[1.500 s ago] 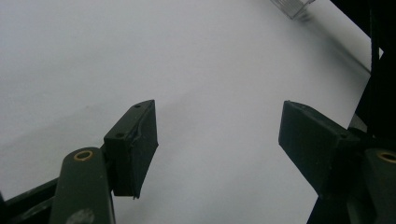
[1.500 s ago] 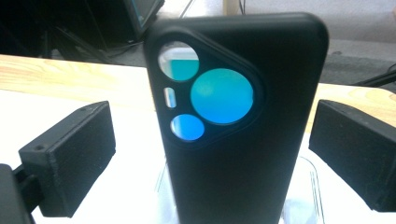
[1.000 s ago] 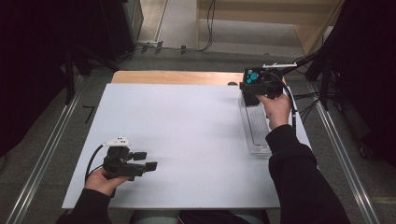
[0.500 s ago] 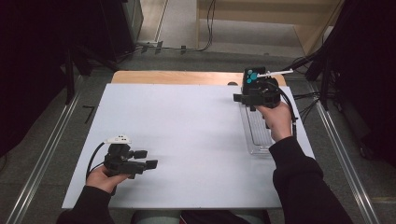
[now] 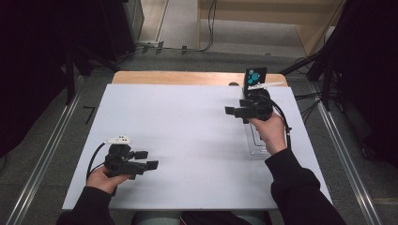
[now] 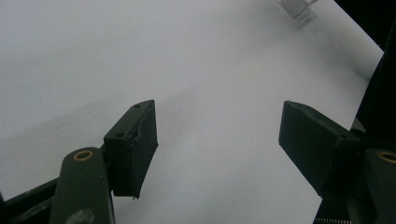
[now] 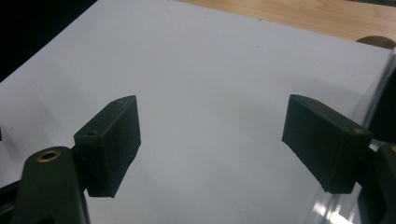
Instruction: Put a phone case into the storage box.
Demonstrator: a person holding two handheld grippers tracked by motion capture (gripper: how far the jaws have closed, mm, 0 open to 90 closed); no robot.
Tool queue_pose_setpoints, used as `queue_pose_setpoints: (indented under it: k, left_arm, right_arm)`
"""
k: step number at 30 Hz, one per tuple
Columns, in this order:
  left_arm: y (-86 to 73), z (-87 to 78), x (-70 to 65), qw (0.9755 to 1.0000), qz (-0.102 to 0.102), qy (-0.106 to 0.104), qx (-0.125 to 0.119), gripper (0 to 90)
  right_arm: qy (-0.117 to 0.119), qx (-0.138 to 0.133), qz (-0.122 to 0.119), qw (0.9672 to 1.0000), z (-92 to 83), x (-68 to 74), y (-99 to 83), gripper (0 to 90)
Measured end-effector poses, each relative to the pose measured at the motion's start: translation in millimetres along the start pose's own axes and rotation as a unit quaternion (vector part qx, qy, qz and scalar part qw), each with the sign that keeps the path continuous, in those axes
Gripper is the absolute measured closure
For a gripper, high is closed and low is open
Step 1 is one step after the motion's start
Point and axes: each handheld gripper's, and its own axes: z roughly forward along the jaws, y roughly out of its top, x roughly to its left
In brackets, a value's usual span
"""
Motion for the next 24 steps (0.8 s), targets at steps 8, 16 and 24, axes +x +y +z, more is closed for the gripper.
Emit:
queue_pose_setpoints:
  k: [8,16,24]
  left_arm:
    - [0.3,0.0,-1.2,1.0,0.003,-0.004,0.001,28.3]
    - [0.4,-0.3,-1.8,0.9999,0.006,-0.008,0.005,28.3]
    - [-0.1,0.1,-3.0,0.9999,0.008,-0.012,0.004,28.3]
  right_arm:
    - [0.029,0.021,-0.029,0.999,12.8,19.5,-14.3,19.6]
    - [0.071,0.025,-0.035,0.9965,14.2,29.2,-28.4,21.1]
    - [0.087,0.027,-0.044,0.9949,5.6,33.3,-43.9,21.4]
